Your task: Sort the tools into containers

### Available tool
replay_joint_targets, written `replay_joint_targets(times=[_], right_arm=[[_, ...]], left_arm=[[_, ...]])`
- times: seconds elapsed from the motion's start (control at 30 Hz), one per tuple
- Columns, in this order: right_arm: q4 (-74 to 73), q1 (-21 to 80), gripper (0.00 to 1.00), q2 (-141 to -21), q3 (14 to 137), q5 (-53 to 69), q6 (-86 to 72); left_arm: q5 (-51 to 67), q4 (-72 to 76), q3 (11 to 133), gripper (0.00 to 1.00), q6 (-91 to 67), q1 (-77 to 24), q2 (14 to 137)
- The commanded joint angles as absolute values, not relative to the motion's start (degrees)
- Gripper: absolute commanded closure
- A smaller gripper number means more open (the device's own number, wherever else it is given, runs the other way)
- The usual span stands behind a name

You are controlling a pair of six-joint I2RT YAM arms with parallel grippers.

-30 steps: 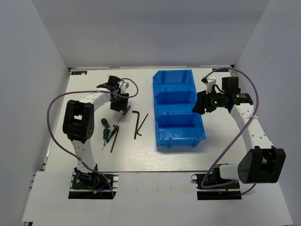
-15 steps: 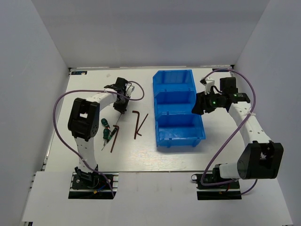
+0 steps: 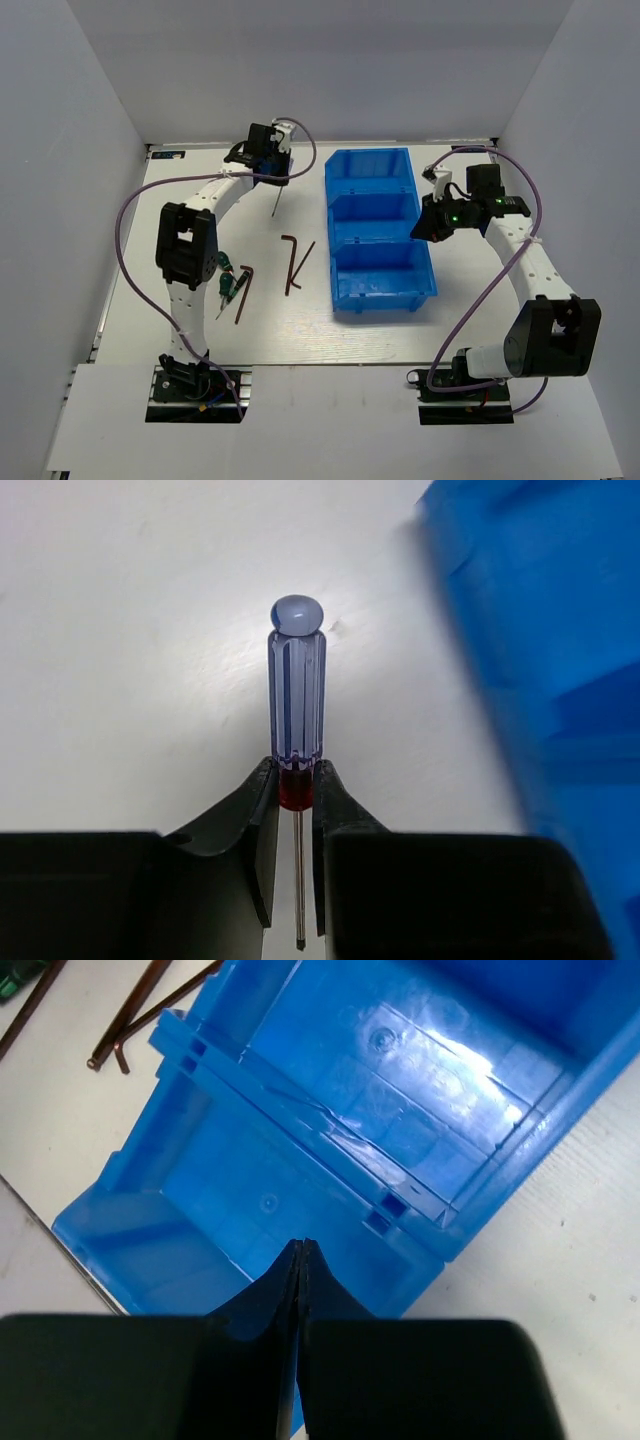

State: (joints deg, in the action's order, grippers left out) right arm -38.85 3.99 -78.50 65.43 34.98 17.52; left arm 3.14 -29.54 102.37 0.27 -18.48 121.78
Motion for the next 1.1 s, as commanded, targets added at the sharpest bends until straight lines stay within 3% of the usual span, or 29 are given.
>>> replay_joint_targets(times=[0.0, 0.1, 0.27, 0.87, 0.9, 0.97, 1.03, 1.07], right_arm=[[-38.1, 3.9, 1.00, -77.0, 66.4, 39.9, 22.7], [-38.4, 3.7, 1.00, -76.2, 66.0, 42.7, 25.9], [-38.9, 3.3, 1.00, -75.0, 64.1, 47.9, 32.1], [-38.4, 2.5, 1.00, -74.6, 62.5, 51.1, 31.8], [-38.5, 2.4, 1.00, -74.7, 62.4, 51.2, 31.7], [-38.8, 2.4, 0.98, -74.6, 62.3, 51.0, 31.9], [-38.8, 2.3, 0.83, -74.7, 62.2, 50.9, 32.1], [-38.9, 2.4, 0.67, -74.8, 62.5, 50.8, 32.1]], left_arm=[[16.2, -17.2, 104.1, 1.00, -1.4, -20.0, 121.3], [23.3, -12.8, 110.9, 1.00, -0.2, -21.1, 124.6], [31.6, -3.4, 111.6, 1.00, 3.8, -21.7, 125.9], [25.0, 13.0, 117.7, 0.98, 3.3, -28.1, 135.3], [24.4, 13.0, 118.3, 0.95, 3.3, -28.6, 135.3], [24.4, 13.0, 119.4, 0.77, 2.8, -29.2, 136.6], [24.4, 11.8, 120.6, 0.60, 2.8, -29.2, 137.2], [24.4, 11.2, 120.6, 0.55, 2.8, -29.2, 137.2]])
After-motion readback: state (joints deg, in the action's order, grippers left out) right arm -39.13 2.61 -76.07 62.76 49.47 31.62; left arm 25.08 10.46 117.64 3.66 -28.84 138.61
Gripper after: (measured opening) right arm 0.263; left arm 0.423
